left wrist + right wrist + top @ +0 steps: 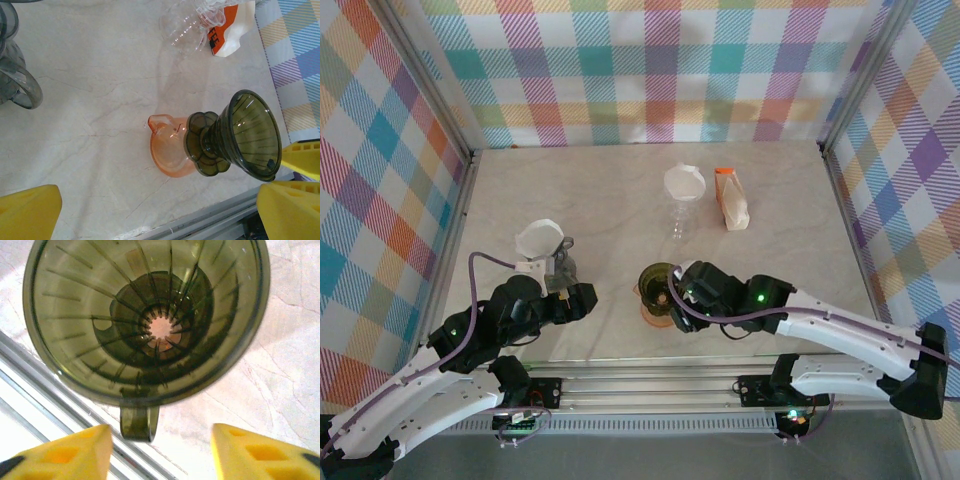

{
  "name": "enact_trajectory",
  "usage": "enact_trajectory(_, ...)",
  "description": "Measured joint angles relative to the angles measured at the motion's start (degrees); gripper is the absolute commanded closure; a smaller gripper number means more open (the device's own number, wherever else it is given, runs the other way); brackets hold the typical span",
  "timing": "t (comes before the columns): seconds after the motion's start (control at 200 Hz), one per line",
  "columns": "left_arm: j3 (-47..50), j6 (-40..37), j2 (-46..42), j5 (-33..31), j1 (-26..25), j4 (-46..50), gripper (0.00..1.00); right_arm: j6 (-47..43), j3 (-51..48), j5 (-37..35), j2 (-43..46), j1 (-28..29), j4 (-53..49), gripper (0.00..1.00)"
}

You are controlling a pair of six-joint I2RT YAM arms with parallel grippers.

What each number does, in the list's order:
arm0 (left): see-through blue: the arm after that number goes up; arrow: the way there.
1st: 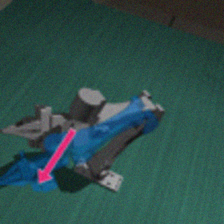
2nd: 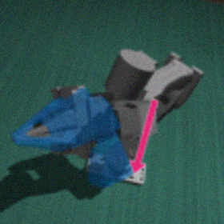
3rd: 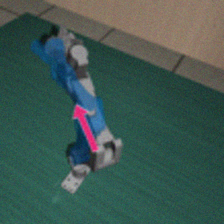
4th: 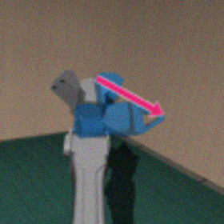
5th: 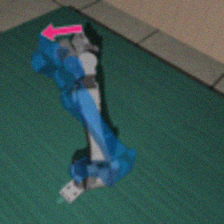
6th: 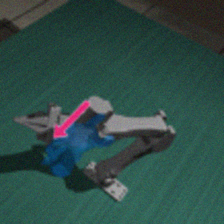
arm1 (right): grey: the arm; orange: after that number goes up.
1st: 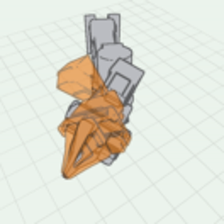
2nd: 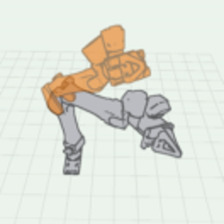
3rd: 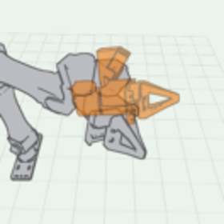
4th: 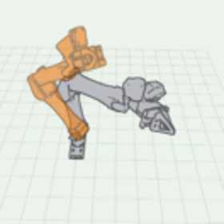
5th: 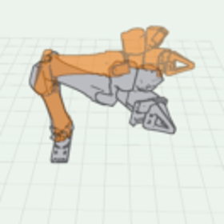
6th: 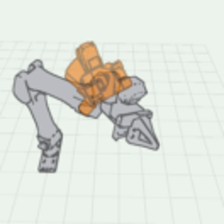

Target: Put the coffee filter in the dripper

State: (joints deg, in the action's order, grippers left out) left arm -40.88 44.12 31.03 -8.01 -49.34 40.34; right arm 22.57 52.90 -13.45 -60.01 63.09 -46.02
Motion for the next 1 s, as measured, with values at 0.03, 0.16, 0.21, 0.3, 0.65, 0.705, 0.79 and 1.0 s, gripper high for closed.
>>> enact_trajectory(0.03, 0.0, 0.0, 0.0, 0.0, 0.0, 0.0, 0.00, 0.2, 0.0, 0.0, 0.6, 0.0, 0.0, 0.31)
enact_trajectory(0.16, 0.0, 0.0, 0.0, 0.0, 0.0, 0.0, 0.00, 0.8, 0.0, -1.1, 3.3, 0.0, 0.0, 0.27)
enact_trajectory(0.21, 0.1, 0.0, 0.0, 0.0, 0.0, 0.0, 0.00, 0.9, 0.0, -1.9, 4.2, 0.0, 0.0, 0.26)
enact_trajectory(0.3, 0.3, 0.0, 0.0, 0.0, 0.0, 0.0, 0.00, 1.2, 0.0, -4.3, 5.8, 0.0, 0.0, 0.27)
enact_trajectory(0.65, 2.2, 0.0, 1.5, 1.6, 0.0, -3.8, 0.00, -0.9, 0.8, -9.3, 6.4, -13.7, 1.6, 0.43)
enact_trajectory(0.705, 2.7, 0.0, 2.9, 2.5, 0.0, -5.3, 0.00, -1.9, 0.9, -8.0, 5.9, -19.0, 2.8, 0.46)
enact_trajectory(0.79, 3.3, 0.1, 5.9, 4.1, 0.0, -7.8, 0.00, -3.0, 1.6, -5.2, 3.8, -27.0, 4.9, 0.51)
enact_trajectory(1.0, 3.3, 0.2, 10.8, 6.1, 0.0, -10.8, 0.00, -5.5, 5.9, 4.0, -7.1, -44.5, 10.8, 0.61)
